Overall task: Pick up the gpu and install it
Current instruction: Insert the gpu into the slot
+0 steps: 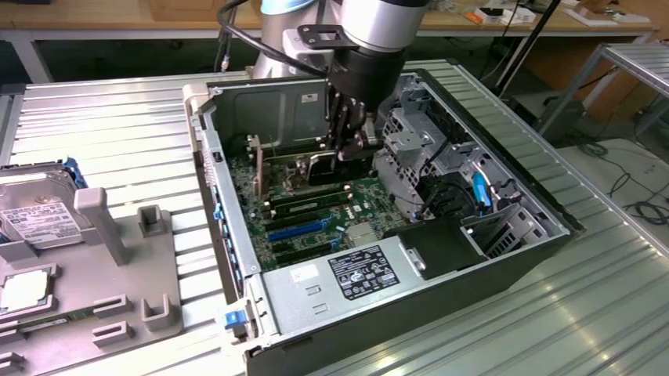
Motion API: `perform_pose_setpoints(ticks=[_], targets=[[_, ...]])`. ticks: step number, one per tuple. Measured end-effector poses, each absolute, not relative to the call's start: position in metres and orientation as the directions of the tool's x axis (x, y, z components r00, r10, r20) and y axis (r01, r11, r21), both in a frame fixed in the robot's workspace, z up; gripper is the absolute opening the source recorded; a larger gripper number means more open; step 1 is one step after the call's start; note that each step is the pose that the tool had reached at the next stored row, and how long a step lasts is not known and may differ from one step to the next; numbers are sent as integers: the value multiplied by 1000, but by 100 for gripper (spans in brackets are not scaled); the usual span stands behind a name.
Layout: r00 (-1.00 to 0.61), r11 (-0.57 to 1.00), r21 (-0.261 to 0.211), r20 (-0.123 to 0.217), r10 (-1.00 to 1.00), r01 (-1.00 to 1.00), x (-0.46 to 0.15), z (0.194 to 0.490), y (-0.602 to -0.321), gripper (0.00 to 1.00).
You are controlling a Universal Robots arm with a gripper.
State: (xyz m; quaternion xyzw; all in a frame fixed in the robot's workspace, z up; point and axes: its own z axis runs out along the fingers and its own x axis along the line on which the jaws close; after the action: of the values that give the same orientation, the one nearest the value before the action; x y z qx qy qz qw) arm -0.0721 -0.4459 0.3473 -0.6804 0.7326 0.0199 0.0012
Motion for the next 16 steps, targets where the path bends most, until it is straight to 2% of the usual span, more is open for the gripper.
perform_pose_setpoints(ticks=[16], targets=[[-29,28,17,-26,-999,-999,-78,340,-453,27]])
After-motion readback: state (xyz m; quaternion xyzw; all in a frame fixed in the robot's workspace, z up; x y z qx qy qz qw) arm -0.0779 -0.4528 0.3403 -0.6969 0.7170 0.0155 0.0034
